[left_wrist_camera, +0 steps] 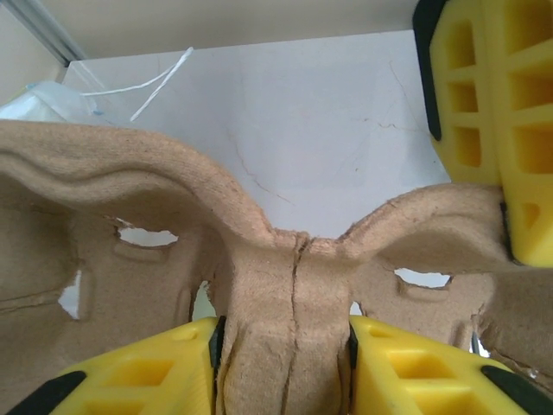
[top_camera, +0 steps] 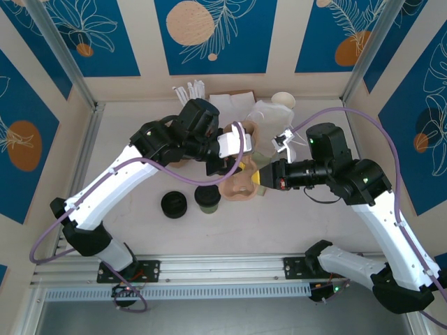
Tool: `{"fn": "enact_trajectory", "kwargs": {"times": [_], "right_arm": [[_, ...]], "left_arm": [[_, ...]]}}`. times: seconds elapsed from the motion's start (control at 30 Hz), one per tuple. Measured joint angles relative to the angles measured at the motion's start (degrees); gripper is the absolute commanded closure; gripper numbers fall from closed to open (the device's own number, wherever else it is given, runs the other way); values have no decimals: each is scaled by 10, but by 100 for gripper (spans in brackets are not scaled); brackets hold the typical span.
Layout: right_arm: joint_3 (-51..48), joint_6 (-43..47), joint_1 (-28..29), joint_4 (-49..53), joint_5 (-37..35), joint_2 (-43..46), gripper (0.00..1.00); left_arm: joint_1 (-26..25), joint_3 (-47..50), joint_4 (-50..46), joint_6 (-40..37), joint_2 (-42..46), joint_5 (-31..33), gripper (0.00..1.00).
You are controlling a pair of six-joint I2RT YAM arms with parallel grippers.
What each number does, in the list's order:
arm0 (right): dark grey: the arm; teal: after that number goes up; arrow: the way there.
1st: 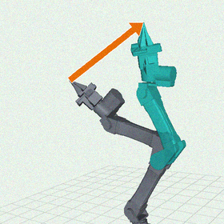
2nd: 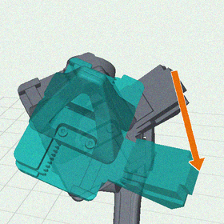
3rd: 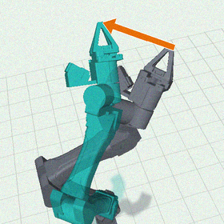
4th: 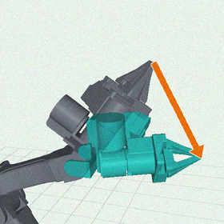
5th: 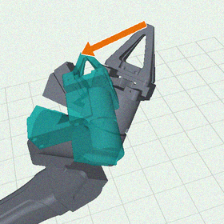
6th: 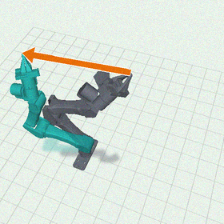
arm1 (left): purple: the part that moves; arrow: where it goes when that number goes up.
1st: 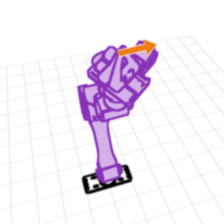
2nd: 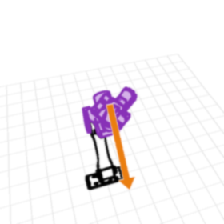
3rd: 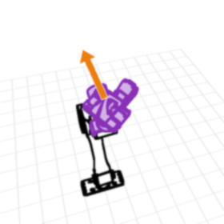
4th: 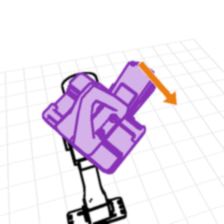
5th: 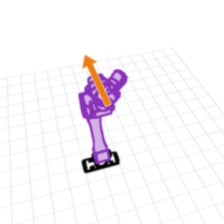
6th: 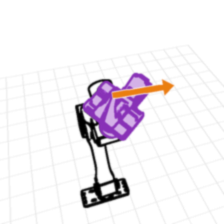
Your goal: Pack the takeout coffee
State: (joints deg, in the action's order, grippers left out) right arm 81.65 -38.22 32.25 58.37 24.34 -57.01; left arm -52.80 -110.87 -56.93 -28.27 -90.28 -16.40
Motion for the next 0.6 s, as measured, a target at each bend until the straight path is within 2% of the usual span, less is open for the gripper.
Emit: {"fn": "enact_trajectory", "kwargs": {"times": [0.07,0.17,0.27,0.47,0.6], "right_arm": [[0,2,0,0,-2,0,86],[0,8,0,5,-19,2,75],[0,15,-7,17,-45,10,56],[18,28,-39,42,-142,55,38],[28,23,-73,52,-245,84,35]], "left_arm": [[0,0,0,0,0,0,63],[0,0,1,2,0,2,63],[0,0,4,5,0,7,64],[0,0,14,14,1,23,64],[0,6,36,21,10,30,64]]}}
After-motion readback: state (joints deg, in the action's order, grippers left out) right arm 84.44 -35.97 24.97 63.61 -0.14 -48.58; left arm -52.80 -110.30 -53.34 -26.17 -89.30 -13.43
